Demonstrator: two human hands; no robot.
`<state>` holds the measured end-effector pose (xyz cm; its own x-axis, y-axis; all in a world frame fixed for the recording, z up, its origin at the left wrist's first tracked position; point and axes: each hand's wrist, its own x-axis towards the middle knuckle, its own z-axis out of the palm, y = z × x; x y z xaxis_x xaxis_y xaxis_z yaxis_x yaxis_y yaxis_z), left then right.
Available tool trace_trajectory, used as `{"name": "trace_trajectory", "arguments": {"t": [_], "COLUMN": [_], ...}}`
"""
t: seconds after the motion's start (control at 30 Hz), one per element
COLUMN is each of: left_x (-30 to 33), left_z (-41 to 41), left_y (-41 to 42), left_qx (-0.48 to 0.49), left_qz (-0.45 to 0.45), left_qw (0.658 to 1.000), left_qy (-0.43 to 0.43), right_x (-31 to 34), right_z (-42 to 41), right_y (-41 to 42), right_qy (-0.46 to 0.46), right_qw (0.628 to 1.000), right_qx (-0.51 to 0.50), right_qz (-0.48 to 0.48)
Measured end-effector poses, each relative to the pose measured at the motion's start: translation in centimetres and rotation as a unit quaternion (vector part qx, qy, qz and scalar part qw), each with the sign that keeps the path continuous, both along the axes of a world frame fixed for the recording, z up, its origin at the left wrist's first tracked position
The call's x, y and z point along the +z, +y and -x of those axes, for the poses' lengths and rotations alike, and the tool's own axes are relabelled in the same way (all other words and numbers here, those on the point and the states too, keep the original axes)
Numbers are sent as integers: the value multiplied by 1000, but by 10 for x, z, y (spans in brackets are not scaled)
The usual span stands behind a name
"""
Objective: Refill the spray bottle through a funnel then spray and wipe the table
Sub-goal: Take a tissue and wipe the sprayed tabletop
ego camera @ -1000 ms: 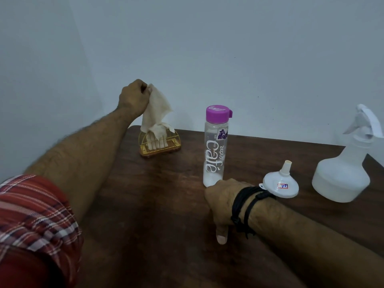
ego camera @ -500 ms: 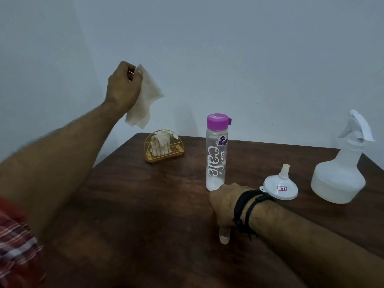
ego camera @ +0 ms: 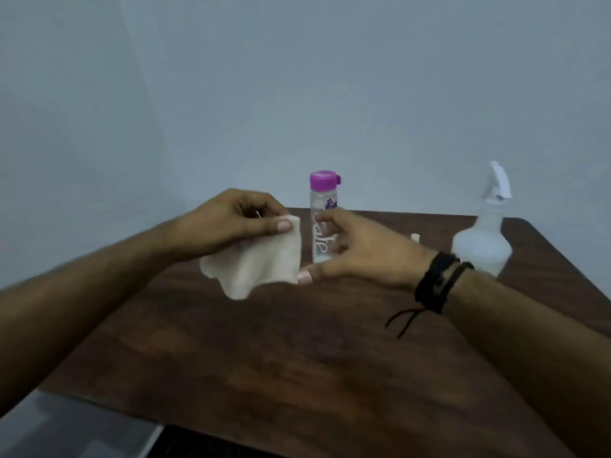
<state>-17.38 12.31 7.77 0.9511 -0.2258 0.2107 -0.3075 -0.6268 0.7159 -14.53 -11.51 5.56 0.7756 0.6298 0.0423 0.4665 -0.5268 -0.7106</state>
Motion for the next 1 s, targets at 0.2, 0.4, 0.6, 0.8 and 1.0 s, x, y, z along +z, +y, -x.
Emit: {"name": "trace_trajectory", "arguments": {"t": [0.2,0.4,0.6,0.8,1.0], "left_x": [-28,-45,-67,-72,-73], "left_z": [25,24,22,12,-11], "left_y": [-79,-106,-114,-111,-121], "left_qx": [-51,-101,-132,-121,-76], "left_qz": [86,98,29,7,-57], "left_qw": [995,981,978,973,979], "left_qy": [25,130,157,197,183], "right_x": [20,23,10,-9,-22], "right_z": [16,29,30,21,5], "right_y": [-48,-99,-130,-149,-164], "right_qy": [71,77,127,160,127], "right_qw": [996,995,986,977,977], "right_qx": [2,-58,-101,-126,-172], "right_qz": [-58,-37,-39,-59,0]}}
